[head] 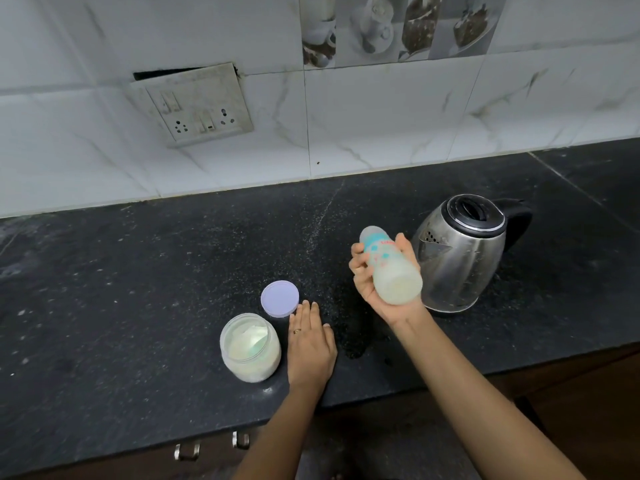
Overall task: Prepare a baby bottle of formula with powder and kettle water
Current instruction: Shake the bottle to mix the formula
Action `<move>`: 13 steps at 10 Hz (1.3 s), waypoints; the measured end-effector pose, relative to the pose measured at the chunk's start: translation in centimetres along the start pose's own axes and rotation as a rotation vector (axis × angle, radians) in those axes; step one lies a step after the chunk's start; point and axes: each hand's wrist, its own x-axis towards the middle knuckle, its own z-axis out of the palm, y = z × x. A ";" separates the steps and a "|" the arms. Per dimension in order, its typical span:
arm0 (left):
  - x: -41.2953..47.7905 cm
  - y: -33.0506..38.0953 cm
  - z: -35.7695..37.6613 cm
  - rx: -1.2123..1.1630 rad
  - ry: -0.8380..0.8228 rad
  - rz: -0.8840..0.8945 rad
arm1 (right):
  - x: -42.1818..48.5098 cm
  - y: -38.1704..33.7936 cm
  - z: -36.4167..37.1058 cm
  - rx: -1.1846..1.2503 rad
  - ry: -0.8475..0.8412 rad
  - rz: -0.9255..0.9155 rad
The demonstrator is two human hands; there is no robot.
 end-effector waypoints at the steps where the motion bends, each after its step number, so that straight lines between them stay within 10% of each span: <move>1: -0.1 0.0 -0.1 -0.008 0.006 0.007 | -0.1 0.3 -1.3 0.050 -0.052 0.043; 7: 0.0 -0.1 0.0 -0.028 0.012 0.000 | 0.3 0.7 -3.7 -0.404 0.098 0.049; 13: -0.1 0.1 -0.2 -0.026 0.018 0.001 | 1.0 0.8 -2.7 -0.350 0.216 -0.101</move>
